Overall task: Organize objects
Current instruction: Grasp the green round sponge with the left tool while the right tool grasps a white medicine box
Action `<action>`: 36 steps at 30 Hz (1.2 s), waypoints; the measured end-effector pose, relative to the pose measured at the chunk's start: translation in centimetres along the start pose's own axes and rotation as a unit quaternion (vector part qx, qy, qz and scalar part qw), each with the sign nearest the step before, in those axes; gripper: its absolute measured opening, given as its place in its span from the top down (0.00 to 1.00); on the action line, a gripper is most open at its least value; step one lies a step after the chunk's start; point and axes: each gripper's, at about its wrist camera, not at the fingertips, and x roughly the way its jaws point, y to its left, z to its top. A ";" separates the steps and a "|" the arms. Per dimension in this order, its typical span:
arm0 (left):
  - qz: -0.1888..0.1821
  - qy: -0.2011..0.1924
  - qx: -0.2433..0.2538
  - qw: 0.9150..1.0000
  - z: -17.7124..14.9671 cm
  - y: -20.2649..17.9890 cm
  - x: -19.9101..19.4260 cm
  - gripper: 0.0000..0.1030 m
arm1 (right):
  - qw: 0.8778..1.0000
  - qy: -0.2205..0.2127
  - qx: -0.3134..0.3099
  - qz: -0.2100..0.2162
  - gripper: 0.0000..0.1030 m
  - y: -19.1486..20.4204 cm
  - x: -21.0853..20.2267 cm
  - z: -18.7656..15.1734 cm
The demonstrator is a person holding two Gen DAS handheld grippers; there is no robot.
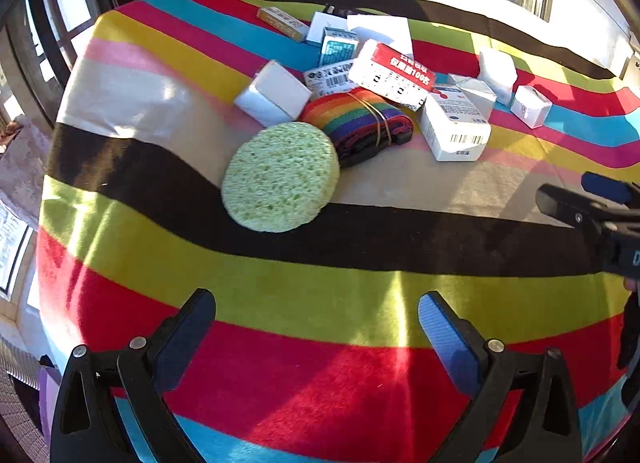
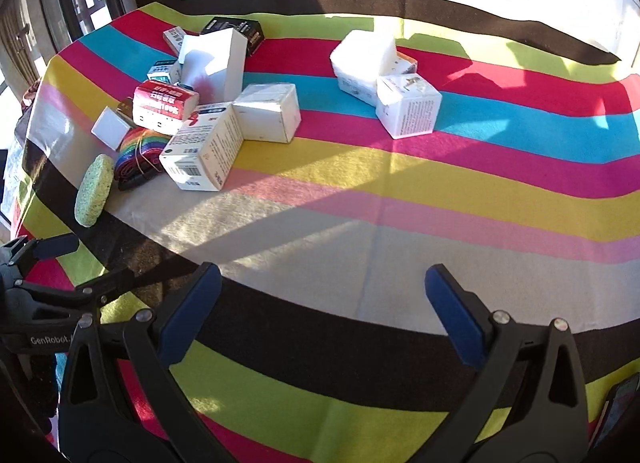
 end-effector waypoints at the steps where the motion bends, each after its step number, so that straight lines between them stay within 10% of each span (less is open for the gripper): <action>1: 0.015 -0.021 0.001 1.000 -1.0 1.1 -1.2 0.00 | 1.000 0.003 -0.016 0.015 0.00 1.3 0.5 0.8; 6: 0.031 -0.052 0.006 0.998 -1.9 4.1 -3.1 0.00 | 0.999 0.019 -0.040 -0.005 0.02 6.4 5.2 5.0; 11: -0.002 -0.047 0.041 0.998 1.5 2.1 -1.0 0.00 | 0.998 0.047 -0.023 -0.020 0.57 6.8 6.9 5.9; 17: -0.002 -0.015 0.010 1.000 6.5 0.1 6.2 0.01 | 0.999 0.017 -0.047 -0.019 0.57 4.0 0.3 -0.3; 21: -0.044 0.003 -0.038 0.998 7.5 1.4 7.8 0.20 | 0.999 0.026 -0.041 -0.018 0.56 1.3 -2.3 -4.3; 26: -0.090 -0.013 -0.085 0.992 4.8 3.0 5.8 0.22 | 1.000 0.009 -0.012 -0.018 0.56 -0.8 -2.8 -6.2; 36: -0.069 -0.074 -0.068 0.993 -1.9 1.0 -3.2 0.22 | 0.999 -0.009 -0.037 -0.002 0.56 1.7 -4.5 -6.3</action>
